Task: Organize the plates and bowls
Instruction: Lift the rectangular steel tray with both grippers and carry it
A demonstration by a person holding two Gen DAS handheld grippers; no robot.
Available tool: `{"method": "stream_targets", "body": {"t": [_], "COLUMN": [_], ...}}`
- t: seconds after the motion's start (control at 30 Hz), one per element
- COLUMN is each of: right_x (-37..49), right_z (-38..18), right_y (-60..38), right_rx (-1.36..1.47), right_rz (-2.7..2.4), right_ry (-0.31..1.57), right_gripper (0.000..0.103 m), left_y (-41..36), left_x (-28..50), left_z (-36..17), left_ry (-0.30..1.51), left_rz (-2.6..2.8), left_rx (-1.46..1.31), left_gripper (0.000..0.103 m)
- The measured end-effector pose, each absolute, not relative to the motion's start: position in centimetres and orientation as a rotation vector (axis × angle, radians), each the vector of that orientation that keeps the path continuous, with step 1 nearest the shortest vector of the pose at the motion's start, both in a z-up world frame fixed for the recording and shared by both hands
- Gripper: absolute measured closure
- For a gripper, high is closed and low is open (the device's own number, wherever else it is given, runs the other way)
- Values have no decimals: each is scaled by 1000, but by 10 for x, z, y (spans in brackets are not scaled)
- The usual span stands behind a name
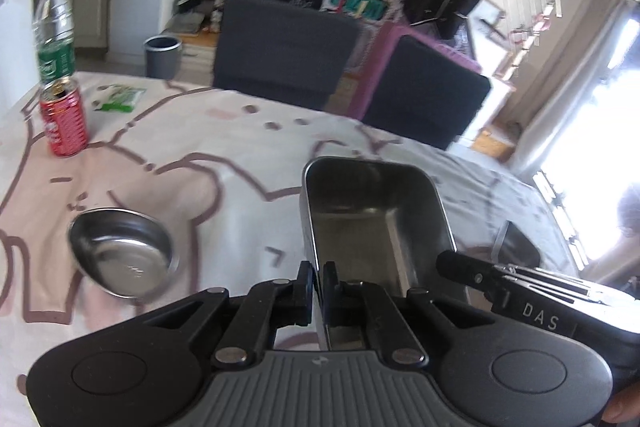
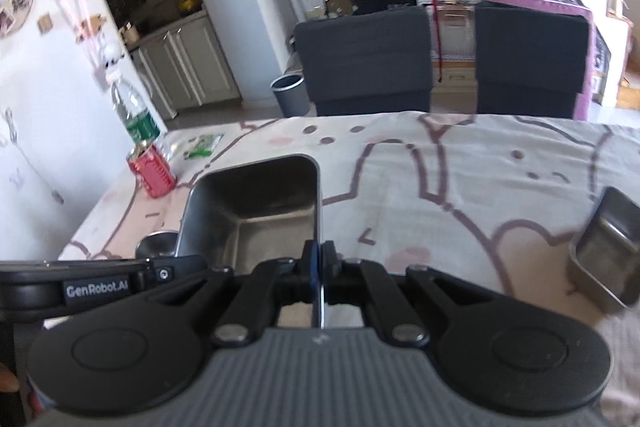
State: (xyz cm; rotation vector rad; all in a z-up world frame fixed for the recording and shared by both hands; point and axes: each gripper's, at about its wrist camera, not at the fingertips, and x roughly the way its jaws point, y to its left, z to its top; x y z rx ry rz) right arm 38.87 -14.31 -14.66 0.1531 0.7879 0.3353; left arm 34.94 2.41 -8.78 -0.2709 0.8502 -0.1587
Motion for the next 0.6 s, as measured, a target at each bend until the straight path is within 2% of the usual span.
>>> {"method": "stream_targets", "body": {"t": [0.6], "right_x": [300], "right_z": [-142], "right_y": [-261], "right_rx": [205], "right_rz": [91], "right_ry": [910], "right_gripper": [100], "left_y": [-106], "left_x": [303], "left_z": [-105], "left_ry": [974], "left_rz": [-381], "left_rx": [-177], "left_gripper": [98]}}
